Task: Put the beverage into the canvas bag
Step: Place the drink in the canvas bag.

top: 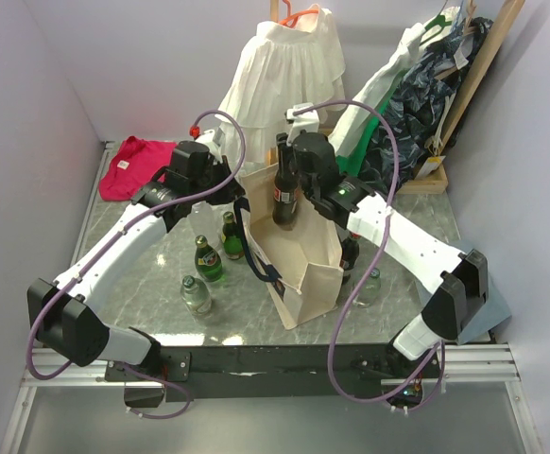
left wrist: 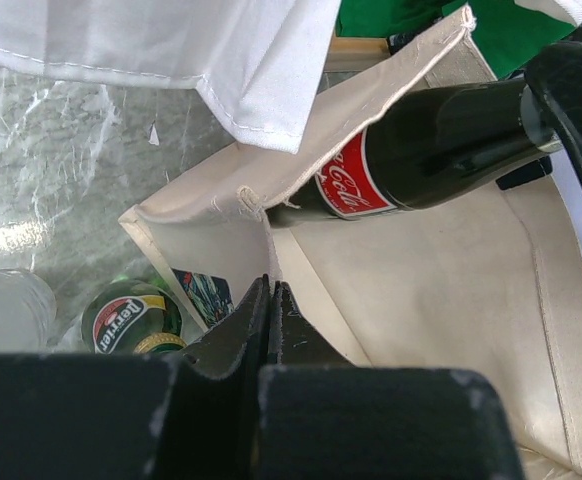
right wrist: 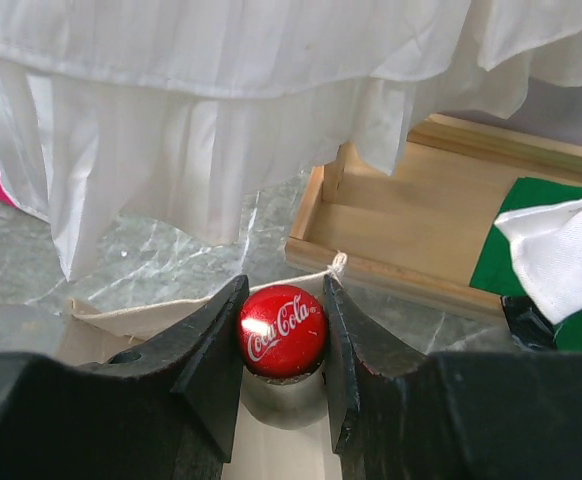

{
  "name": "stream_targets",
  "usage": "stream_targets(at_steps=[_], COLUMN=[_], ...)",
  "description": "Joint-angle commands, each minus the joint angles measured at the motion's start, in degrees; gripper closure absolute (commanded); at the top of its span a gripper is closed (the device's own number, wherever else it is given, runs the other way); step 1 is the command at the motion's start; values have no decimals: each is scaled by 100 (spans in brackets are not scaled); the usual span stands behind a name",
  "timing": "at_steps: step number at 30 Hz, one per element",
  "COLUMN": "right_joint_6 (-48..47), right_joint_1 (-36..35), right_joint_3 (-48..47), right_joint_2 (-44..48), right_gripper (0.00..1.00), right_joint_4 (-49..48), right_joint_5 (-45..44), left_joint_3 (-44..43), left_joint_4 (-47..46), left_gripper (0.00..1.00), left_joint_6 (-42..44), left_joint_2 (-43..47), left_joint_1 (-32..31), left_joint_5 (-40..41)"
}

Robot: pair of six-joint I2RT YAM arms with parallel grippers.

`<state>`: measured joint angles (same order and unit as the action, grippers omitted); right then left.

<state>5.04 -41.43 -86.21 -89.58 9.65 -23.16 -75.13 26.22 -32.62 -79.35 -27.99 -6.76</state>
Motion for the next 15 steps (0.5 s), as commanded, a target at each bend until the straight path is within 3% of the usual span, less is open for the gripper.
stream_targets(at_steps=[1, 15], right_joint_6=[-29, 94], right_joint_1=[3, 3], right_joint_3=[-89, 474], right_joint_2=[705, 495], right_gripper=[100, 100], right_joint_4=[-1826, -2345], right_joint_5=[-339, -409], left_joint_3=[-142, -168], left_joint_4=[296, 384], left_gripper=[99, 99], left_joint_6=[54, 133], left_joint_2=[8, -28], left_joint_1=[-66, -66], left_joint_5=[-97, -115])
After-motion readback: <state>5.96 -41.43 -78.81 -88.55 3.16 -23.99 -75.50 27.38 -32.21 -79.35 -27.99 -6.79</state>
